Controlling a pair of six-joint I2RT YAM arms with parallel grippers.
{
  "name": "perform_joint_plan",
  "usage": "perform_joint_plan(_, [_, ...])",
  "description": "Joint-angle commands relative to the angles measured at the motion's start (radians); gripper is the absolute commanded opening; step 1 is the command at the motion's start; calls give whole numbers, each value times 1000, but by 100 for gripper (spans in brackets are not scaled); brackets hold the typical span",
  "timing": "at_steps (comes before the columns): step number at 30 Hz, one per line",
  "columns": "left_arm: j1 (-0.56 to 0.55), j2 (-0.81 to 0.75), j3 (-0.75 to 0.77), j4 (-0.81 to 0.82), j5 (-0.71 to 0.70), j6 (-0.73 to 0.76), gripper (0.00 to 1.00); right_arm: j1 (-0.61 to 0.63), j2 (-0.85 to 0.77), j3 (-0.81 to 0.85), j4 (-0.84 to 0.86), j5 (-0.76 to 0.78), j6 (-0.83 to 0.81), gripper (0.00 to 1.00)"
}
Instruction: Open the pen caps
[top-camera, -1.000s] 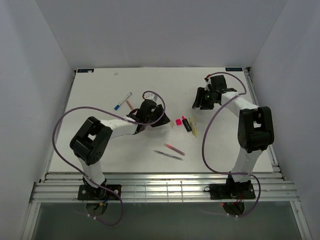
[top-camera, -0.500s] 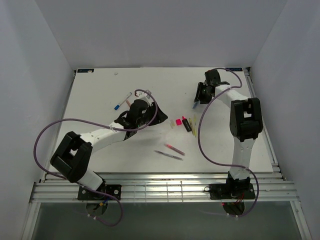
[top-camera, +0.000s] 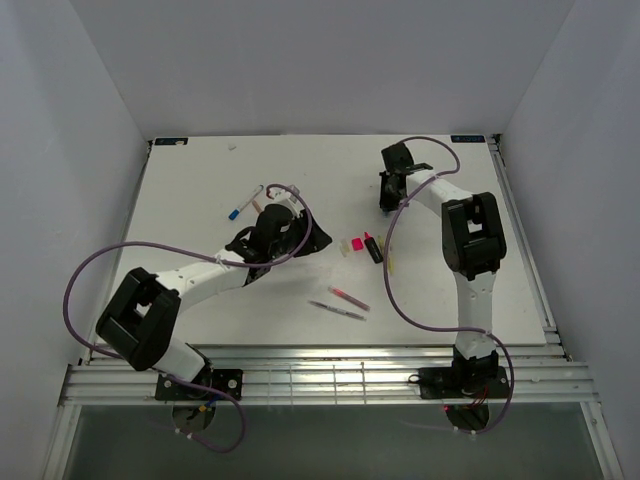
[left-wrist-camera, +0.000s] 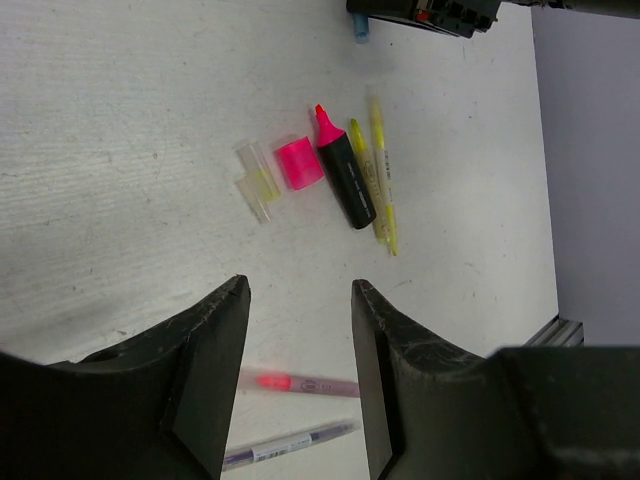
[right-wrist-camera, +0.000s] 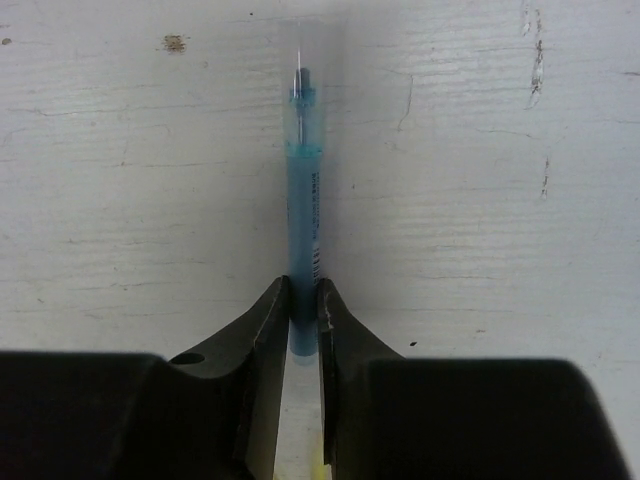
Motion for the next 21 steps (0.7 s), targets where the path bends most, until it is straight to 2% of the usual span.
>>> perform_joint_plan(1, [-4,-70,-5,-25,-13,16,56,1,31,9,-32,24,-5,18])
perform_joint_plan(3, [2,-74,9,-40,-8,17,56,1,34,11,-29,11,-8,10])
perform_joint_plan(4, [9,-60,18,-52,48,11,56,1,32,12,-24,-11,-18,8])
perform_joint_plan(7, [34,-25,86,-94,120,14,55,5,-14,-21,20,-65,-57,8])
perform_joint_plan(8, [37,-11,101,-103,134,20,55,6,-40,-75,81,-88,-68,8])
perform_joint_plan(12, [69,-20,117,-92,185,13,55,17,-245,-243,228,-197,-122,8])
perform_joint_plan(16, [115,-9,127,-33,303,-13,59,17,-399,-375,246,-368,-142,8])
perform_joint_plan(21, [155,44,153,3,419,-46,62,49,-613,-575,305,-510,-130,8])
